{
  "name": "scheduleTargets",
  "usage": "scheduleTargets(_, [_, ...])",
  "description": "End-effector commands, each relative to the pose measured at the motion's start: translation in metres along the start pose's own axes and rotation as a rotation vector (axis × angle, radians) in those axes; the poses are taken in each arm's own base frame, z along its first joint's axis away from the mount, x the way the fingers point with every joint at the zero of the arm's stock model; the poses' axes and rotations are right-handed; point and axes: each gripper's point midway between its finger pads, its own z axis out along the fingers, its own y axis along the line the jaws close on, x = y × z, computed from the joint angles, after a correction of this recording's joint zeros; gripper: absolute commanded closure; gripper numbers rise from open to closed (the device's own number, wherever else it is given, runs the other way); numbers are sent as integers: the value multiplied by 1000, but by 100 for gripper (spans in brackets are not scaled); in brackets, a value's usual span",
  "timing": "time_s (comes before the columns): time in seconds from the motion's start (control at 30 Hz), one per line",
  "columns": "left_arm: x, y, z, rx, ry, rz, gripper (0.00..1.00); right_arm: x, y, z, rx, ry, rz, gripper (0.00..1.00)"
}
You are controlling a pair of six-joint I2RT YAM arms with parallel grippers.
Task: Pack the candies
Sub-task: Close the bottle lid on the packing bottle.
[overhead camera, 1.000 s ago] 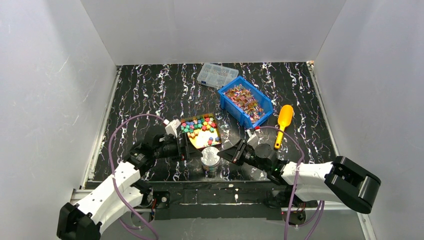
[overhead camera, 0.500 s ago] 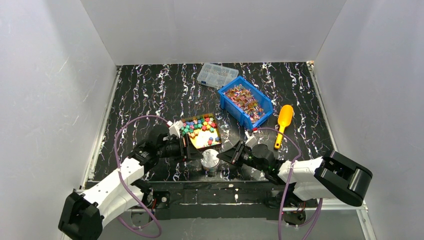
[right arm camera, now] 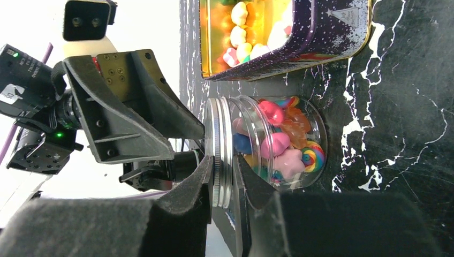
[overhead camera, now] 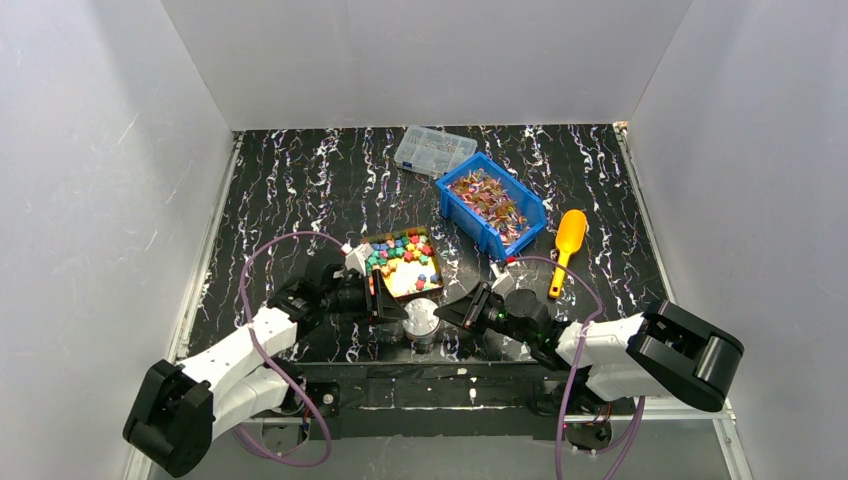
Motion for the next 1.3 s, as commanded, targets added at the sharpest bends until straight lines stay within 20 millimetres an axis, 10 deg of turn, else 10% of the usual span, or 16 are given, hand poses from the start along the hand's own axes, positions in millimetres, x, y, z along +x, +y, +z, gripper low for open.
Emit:
scheduleTargets(0.0, [8, 4, 3, 8, 35, -3, 57, -5, 3, -1, -25, -30, 6, 99])
scheduleTargets(0.5, [7, 5, 11, 8, 54, -1, 60, -4, -2, -2, -4, -27, -7, 98])
scheduleTargets(0.87, [7, 6, 15, 1, 72, -1, 61, -10, -4, -8, 27, -51, -32, 71])
scheduleTargets(1.27, [7, 4, 18, -1, 83, -2, 61, -11, -6, -12, 43, -59, -42, 67])
